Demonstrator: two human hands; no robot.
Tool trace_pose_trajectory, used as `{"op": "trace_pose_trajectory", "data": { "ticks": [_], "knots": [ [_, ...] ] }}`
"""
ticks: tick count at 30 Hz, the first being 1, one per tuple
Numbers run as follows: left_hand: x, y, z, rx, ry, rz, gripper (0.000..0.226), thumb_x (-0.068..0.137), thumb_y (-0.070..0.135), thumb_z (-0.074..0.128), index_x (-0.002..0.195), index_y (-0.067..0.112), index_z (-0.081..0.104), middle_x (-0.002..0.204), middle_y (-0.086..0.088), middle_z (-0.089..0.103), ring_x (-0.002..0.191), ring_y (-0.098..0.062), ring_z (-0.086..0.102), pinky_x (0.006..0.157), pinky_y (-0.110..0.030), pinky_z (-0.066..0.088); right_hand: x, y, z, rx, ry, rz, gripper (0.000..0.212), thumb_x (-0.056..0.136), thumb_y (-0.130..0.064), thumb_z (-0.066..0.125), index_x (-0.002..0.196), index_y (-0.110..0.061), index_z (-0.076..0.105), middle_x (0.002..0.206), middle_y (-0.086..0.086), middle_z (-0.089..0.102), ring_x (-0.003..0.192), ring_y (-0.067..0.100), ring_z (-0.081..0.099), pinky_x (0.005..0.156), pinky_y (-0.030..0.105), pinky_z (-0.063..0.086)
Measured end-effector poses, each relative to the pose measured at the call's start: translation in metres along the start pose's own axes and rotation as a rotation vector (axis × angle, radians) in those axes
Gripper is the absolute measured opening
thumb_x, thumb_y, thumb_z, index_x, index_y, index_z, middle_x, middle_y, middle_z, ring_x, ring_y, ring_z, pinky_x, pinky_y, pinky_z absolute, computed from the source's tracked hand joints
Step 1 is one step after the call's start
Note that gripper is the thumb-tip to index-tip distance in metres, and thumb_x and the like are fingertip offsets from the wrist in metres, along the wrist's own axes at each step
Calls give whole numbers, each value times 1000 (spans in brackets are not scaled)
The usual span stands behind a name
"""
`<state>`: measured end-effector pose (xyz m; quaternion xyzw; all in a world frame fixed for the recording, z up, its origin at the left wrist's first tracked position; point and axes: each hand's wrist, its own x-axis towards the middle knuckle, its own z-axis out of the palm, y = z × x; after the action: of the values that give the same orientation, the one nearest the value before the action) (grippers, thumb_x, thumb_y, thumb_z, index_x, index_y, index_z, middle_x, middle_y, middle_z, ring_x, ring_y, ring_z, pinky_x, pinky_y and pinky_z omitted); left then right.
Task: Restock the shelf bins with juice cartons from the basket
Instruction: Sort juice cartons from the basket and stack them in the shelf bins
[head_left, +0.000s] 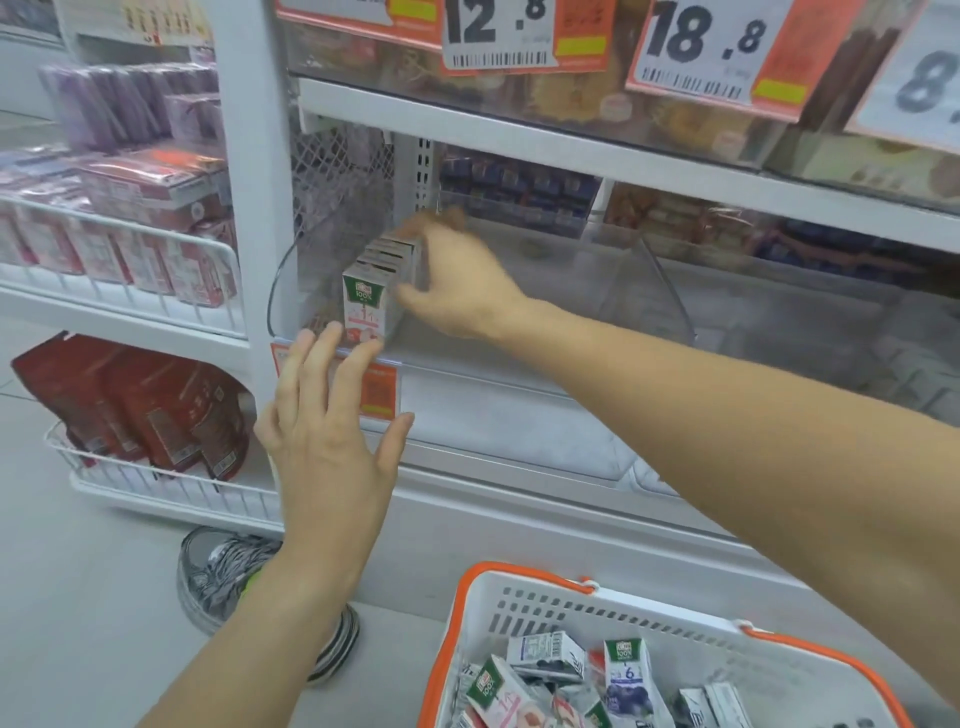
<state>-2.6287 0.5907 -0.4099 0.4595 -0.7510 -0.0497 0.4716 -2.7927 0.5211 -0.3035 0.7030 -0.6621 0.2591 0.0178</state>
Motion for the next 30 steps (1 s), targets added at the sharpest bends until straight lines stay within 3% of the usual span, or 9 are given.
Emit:
{"op": "trace_pose_trajectory", "data": {
  "ticks": [4, 7, 9, 12, 15, 17, 22, 26, 30],
  "knots": [
    [-14, 11, -6, 19, 61, 67, 73, 78, 7, 74, 143, 19, 43, 157, -7, 30, 147, -29, 25, 105, -51, 28, -92, -9, -53, 180, 287, -158, 24, 83, -8, 66, 107, -10, 61, 96, 2, 52, 68, 3, 48, 70, 18, 41],
    [-37, 37, -7, -151, 78, 146, 51, 81, 1, 68, 129, 10, 55, 136, -12, 48, 127, -32, 46, 106, -36, 31, -186, -1, -70, 273, 350, -128, 18, 82, 1, 68, 97, -7, 63, 85, 3, 52, 61, 15, 52, 62, 21, 43],
    [-67, 55, -1, -332, -97, 137, 36, 85, 2, 62, 120, 10, 59, 119, -5, 54, 112, -22, 54, 98, -32, 43, -254, 13, -62, 349, 325, -2, 21, 82, 4, 68, 96, -10, 62, 80, 3, 52, 59, 18, 53, 59, 28, 45],
    [-123, 70, 11, -364, -581, 172, 29, 90, 13, 61, 119, 20, 60, 109, 12, 55, 96, -8, 56, 86, -35, 48, -346, 40, -35, 405, 195, 198, 25, 81, -2, 67, 96, -22, 61, 80, 0, 54, 60, 15, 54, 60, 33, 48],
    [-176, 76, 24, -286, -1070, 275, 39, 90, 26, 65, 128, 21, 57, 120, 5, 58, 111, -13, 54, 100, -36, 43, -420, 63, -10, 430, -3, 325, 24, 82, -6, 67, 94, -26, 62, 86, -6, 56, 65, 14, 57, 61, 27, 50],
    [-201, 75, 31, -152, -1300, 344, 53, 89, 34, 67, 137, 20, 51, 132, 0, 52, 125, -17, 47, 108, -32, 36, -456, 74, 2, 442, -173, 381, 22, 83, -11, 68, 100, -25, 63, 92, -9, 55, 72, 12, 59, 64, 25, 51],
    [-231, 68, 42, 89, -1523, 375, 64, 82, 47, 70, 138, 25, 50, 130, 1, 49, 120, -19, 45, 102, -38, 40, -489, 85, 10, 363, -593, 382, 41, 88, -29, 68, 126, -23, 55, 113, 0, 51, 89, 11, 52, 80, 29, 45],
    [-236, 81, 41, 100, -1668, 286, 44, 88, 46, 66, 125, 22, 56, 109, 5, 54, 102, -18, 53, 83, -27, 41, -497, 80, 18, 397, -663, 438, 49, 89, -34, 68, 134, -25, 50, 118, -2, 47, 97, 9, 50, 85, 26, 42],
    [-240, 80, 35, 299, -1827, 193, 67, 86, 49, 67, 139, 21, 37, 115, -2, 58, 94, -17, 51, 76, -29, 40, -511, 61, 43, 382, -663, 517, 58, 95, -47, 58, 146, -29, 36, 129, 4, 41, 88, 20, 61, 86, 36, 48]
  ]
}}
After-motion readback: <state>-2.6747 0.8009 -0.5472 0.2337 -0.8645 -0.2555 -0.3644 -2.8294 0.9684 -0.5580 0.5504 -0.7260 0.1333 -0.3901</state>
